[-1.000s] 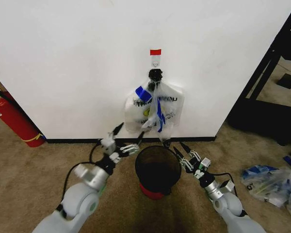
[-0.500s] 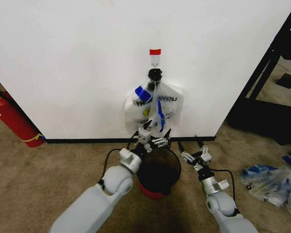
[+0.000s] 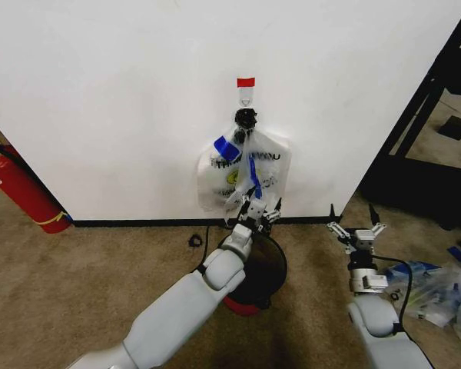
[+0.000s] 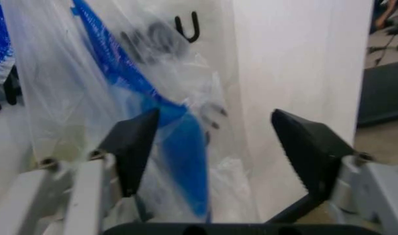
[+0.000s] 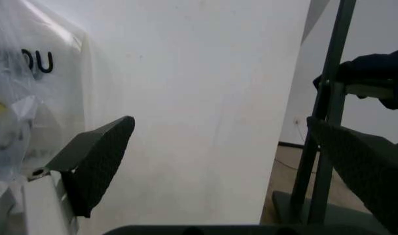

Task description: Pick up the garbage bag from the wall and place it over the trash bin.

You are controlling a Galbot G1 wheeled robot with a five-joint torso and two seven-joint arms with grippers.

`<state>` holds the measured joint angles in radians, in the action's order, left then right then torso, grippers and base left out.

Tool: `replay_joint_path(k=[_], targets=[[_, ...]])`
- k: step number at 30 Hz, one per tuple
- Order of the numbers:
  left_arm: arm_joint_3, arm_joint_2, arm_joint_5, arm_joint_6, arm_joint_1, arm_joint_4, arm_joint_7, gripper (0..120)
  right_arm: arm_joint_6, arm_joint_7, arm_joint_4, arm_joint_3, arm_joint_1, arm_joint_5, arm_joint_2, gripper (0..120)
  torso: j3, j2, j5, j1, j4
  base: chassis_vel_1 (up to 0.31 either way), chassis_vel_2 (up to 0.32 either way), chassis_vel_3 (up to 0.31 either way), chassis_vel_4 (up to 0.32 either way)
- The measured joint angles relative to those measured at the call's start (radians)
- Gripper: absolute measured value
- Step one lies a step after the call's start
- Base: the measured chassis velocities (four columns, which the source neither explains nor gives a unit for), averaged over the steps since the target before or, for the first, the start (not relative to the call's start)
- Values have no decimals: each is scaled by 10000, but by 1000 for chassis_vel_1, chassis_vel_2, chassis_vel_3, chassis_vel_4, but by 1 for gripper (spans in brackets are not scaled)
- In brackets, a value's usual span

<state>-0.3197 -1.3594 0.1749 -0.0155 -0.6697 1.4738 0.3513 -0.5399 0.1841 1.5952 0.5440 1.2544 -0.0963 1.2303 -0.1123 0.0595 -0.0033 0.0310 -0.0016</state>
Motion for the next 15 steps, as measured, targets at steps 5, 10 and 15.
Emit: replay_joint_path(k=[5,10,15], targets=[[10,-279,-374,-342,-16,-262,469,45,-12,-60,42,-20,18,-189,-23,98,0,0,0,0,0,0,0,0,0],[162,-309,-392,-710,-66,-222,727,27,-24,-100,8,-81,-22,-255,-58,99,0,0,-2,0,2,0,0,0,0],[347,-280,-385,-891,-103,-161,851,11,-33,-127,-33,-174,-50,-282,-53,99,0,0,-3,0,0,0,0,0,0]])
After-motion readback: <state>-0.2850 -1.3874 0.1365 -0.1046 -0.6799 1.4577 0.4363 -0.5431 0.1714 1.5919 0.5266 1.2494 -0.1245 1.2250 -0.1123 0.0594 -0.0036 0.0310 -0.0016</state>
